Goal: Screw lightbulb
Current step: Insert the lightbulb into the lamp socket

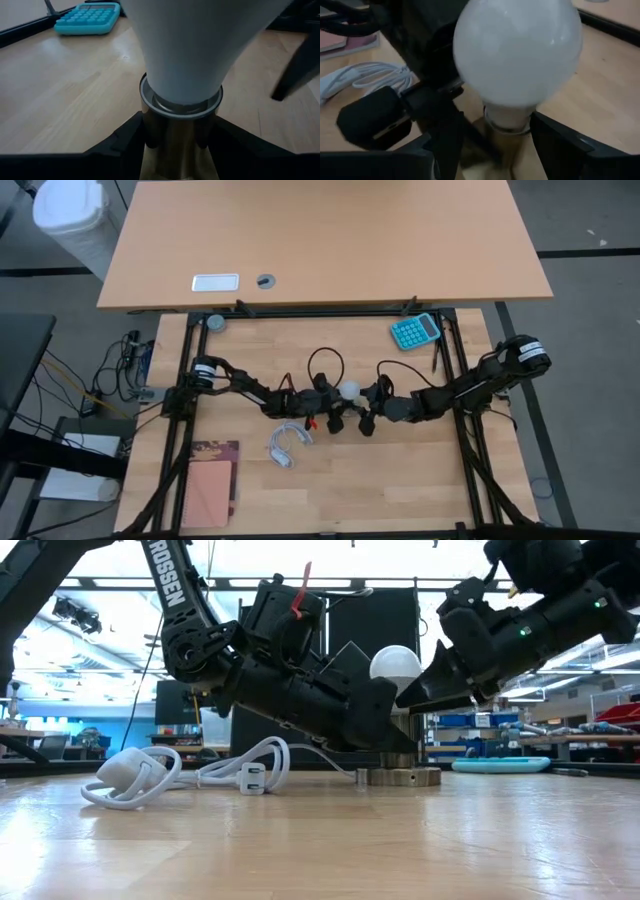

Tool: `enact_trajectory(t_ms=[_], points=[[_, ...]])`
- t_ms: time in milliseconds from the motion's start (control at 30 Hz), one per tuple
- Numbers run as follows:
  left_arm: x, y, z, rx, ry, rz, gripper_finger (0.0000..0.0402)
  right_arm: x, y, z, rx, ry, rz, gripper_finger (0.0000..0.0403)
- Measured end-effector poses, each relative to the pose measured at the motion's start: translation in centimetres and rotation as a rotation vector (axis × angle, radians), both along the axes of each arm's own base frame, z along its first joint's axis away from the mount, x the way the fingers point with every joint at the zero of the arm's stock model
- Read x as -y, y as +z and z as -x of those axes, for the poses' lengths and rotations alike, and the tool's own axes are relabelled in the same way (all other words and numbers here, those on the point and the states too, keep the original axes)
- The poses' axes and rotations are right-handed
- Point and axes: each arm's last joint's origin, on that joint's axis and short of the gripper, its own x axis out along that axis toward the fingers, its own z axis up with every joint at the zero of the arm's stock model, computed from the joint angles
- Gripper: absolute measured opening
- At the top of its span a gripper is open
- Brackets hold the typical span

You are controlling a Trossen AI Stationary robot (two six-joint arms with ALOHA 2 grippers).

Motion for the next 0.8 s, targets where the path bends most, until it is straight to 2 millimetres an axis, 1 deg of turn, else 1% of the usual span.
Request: enact_trajectory(t_ms=[167,267,367,500,600,733,800], points=[[0.0,0.0,0.0,-0.001,-0.002,-0.002,0.0190,-0.2,0.0,0.3,-0.056,0.039,0.058,0.0231],[0.1,0.0,0.0,-0.002,-0.019,0.001,0.0190,0.5,0.3,0.8,-0.118,0.075,0.067,0.0237],[0.1,0.0,-0.1,-0.005,-0.063,0.005,0.0190,1.3,1.3,1.3,-0.195,0.130,0.036,0.0250],[0.4,0.0,-0.1,-0.013,-0.145,-0.014,0.0190,1.8,3.4,1.7,-0.332,0.241,0.037,0.0274],[0.5,0.0,-0.1,-0.014,-0.191,-0.012,0.0190,1.7,5.8,1.3,-0.407,0.307,0.083,0.0292],[0.7,0.0,-0.2,-0.016,-0.250,-0.015,0.0190,1.5,8.9,0.4,-0.480,0.394,0.148,0.0313],[0.7,0.0,-0.2,-0.014,-0.276,-0.009,0.0190,1.5,9.8,-0.1,-0.519,0.425,0.178,0.0323]])
